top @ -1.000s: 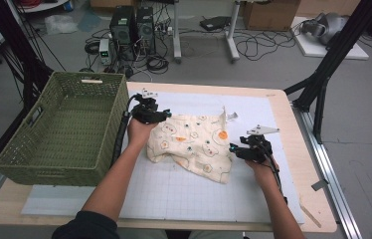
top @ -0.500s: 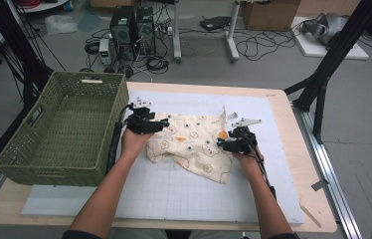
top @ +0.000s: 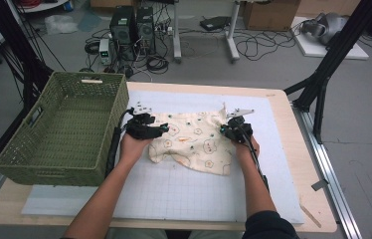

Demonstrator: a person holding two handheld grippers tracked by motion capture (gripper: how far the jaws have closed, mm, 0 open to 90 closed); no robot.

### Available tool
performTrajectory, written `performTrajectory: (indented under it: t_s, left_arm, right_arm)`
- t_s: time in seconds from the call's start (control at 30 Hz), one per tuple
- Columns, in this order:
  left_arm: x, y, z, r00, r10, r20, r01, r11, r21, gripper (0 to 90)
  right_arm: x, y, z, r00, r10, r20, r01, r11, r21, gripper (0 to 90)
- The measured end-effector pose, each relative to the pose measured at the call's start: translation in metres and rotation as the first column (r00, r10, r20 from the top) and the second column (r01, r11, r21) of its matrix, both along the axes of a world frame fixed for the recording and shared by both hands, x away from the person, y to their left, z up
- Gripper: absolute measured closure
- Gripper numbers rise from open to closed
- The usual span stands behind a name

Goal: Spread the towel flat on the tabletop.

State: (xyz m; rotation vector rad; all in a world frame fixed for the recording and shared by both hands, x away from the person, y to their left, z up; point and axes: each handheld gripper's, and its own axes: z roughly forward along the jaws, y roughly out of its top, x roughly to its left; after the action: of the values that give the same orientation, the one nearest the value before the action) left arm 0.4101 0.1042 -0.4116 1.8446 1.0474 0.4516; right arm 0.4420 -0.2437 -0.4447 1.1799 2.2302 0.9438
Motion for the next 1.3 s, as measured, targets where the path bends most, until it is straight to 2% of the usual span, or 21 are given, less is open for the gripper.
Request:
performTrajectory:
  t_s: [0.03,0.07,0.1,0.17,0.23,0.37,0.43,0.63,0.7,0.8,0.87,0.9,0.93,1.03,1.07,1.1,1.13,1.2,1.23,1.3]
  left_arm:
    - [-0.003,0.002,-0.003,1.0,0.006,-0.006,-0.006,1.0,0.005,38.2]
    - [-0.003,0.002,-0.003,1.0,0.006,-0.006,-0.006,1.0,0.005,38.2]
    - [-0.004,0.004,-0.006,0.9999,0.008,-0.013,-0.007,0.9999,0.012,38.2]
    - [-0.005,0.006,-0.009,0.9997,0.012,-0.021,-0.011,0.9999,0.012,38.2]
    - [-0.005,0.008,-0.011,0.9993,0.009,-0.035,-0.009,0.9998,0.017,38.2]
    - [-0.006,0.01,-0.015,0.999,0.015,-0.042,-0.014,0.9998,0.016,38.2]
    - [-0.008,0.01,-0.018,0.9987,0.01,-0.05,-0.01,0.9999,0.013,38.3]
    - [-0.009,0.006,-0.026,0.9944,-0.034,-0.1,0.034,0.9994,-0.004,40.5]
    - [-0.008,0.001,-0.028,0.9928,-0.054,-0.107,0.055,0.9984,0.008,41.3]
    - [-0.007,-0.006,-0.033,0.9916,-0.078,-0.103,0.081,0.9963,0.028,41.7]
    - [-0.006,-0.01,-0.038,0.9907,-0.082,-0.109,0.088,0.9948,0.051,41.9]
    - [-0.006,-0.012,-0.04,0.9902,-0.088,-0.108,0.096,0.9931,0.068,42.7]
    - [-0.007,-0.014,-0.039,0.9919,-0.086,-0.093,0.094,0.9917,0.087,43.2]
    - [-0.008,-0.017,-0.039,0.9881,-0.135,-0.073,0.142,0.9835,0.112,59.6]
    - [-0.008,-0.017,-0.039,0.9881,-0.135,-0.073,0.142,0.9835,0.112,72.0]
    - [-0.009,-0.02,-0.039,0.9852,-0.161,-0.059,0.167,0.9783,0.123,78.1]
    - [-0.009,-0.021,-0.038,0.9874,-0.152,-0.045,0.157,0.9779,0.138,81.4]
    - [-0.008,-0.021,-0.039,0.9893,-0.14,-0.04,0.145,0.9798,0.138,82.4]
    - [-0.003,-0.019,-0.038,0.992,-0.113,-0.057,0.119,0.9858,0.119,82.6]
    - [0.001,-0.016,-0.037,0.9956,-0.08,-0.05,0.086,0.9886,0.123,82.8]
  right_arm:
    - [0.004,-0.002,0.0,0.9982,-0.049,0.034,0.051,0.9979,-0.039,86.8]
    - [0.004,-0.002,0.0,0.9982,-0.049,0.034,0.051,0.9979,-0.039,86.8]
    - [0.007,-0.005,0.001,0.991,-0.117,0.065,0.122,0.99,-0.072,86.7]
    - [0.008,-0.008,0.001,0.985,-0.157,0.072,0.161,0.9849,-0.063,85.8]
    - [0.009,-0.009,0.001,0.9837,-0.17,0.058,0.172,0.9843,-0.038,79.1]
    - [0.004,-0.01,0.008,0.9886,-0.138,0.06,0.14,0.9899,-0.026,65.6]
    - [-0.001,-0.012,0.014,0.9912,-0.116,0.064,0.115,0.9933,0.009,61.8]
    - [-0.021,-0.021,0.03,0.994,-0.056,0.093,0.054,0.9982,0.027,57.1]
    - [-0.03,-0.024,0.031,0.9951,-0.034,0.093,0.032,0.9993,0.018,56.5]
    - [-0.044,-0.028,0.029,0.998,-0.001,0.063,0.0,0.9999,0.01,56.0]
    - [-0.051,-0.03,0.027,0.9997,0.018,0.017,-0.018,0.9998,-0.003,53.2]
    - [-0.056,-0.03,0.026,0.9996,0.025,0.011,-0.025,0.9997,0.001,53.7]
    - [-0.061,-0.031,0.025,0.999,0.037,0.023,-0.037,0.9993,0.008,54.2]
    - [-0.072,-0.03,0.021,0.9976,0.069,0.01,-0.069,0.9975,0.016,54.7]
    - [-0.072,-0.03,0.021,0.9976,0.069,0.01,-0.069,0.9975,0.016,54.7]
    - [-0.079,-0.026,0.016,0.9957,0.093,-0.009,-0.092,0.9955,0.021,56.3]
    - [-0.08,-0.025,0.013,0.994,0.108,-0.016,-0.108,0.994,0.016,57.4]
    - [-0.081,-0.022,0.009,0.9919,0.117,-0.049,-0.117,0.9931,-0.002,58.9]
    - [-0.08,-0.02,0.005,0.9899,0.123,-0.072,-0.124,0.9921,-0.018,63.6]
    - [-0.078,-0.021,0.004,0.9867,0.141,-0.081,-0.14,0.99,0.015,76.2]
